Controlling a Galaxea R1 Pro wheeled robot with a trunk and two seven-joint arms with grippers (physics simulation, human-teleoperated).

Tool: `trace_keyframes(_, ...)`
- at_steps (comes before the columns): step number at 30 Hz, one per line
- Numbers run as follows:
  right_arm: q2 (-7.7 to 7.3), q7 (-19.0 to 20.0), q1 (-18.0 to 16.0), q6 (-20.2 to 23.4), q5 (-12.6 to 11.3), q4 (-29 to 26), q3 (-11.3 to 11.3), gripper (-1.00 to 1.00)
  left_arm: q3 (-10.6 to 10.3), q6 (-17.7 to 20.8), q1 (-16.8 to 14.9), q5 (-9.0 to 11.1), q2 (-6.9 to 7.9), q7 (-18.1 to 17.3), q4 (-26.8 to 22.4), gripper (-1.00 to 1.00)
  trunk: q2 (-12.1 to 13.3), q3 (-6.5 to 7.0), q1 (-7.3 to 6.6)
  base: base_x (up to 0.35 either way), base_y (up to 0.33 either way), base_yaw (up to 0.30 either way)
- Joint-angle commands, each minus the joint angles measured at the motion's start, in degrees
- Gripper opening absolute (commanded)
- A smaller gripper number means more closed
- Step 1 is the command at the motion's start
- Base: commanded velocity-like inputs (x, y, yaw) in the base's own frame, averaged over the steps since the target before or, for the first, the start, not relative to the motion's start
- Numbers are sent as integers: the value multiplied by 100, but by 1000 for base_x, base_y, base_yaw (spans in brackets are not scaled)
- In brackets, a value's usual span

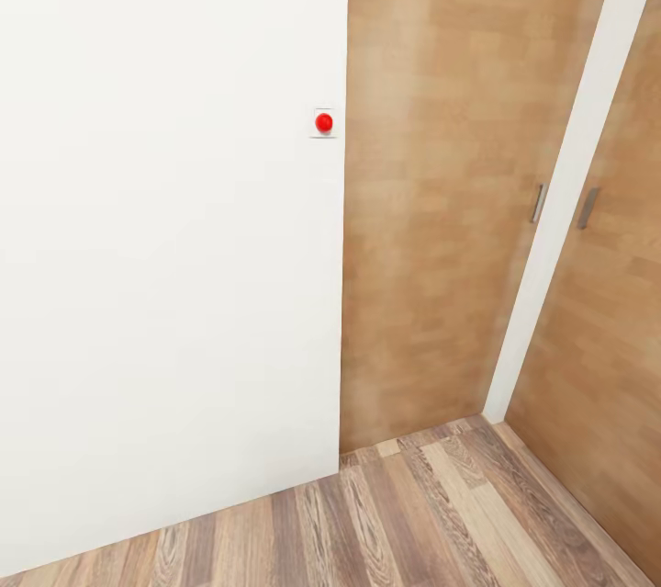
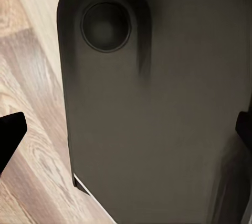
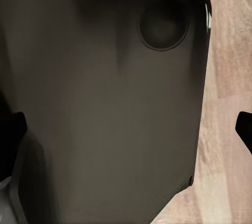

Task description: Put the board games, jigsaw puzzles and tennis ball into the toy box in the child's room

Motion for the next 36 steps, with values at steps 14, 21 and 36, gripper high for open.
trace_keyframes(14, 11, 3, -1, -246, 21, 0, 13, 100, 20, -87, -1, 0, 14, 0, 0, 100, -2, -19, 0, 0, 0, -128)
trace_keyframes(21, 11, 16, -1, -249, -11, 0, 10, 100, 20, -87, -1, 0, 10, 0, 0, 100, -2, -40, 0, 0, 0, -259)
trace_keyframes(36, 11, 20, -1, -277, 64, 0, 32, 100, 20, -87, -1, 0, 9, 1, 0, 100, -2, -50, 0, 0, 0, -274)
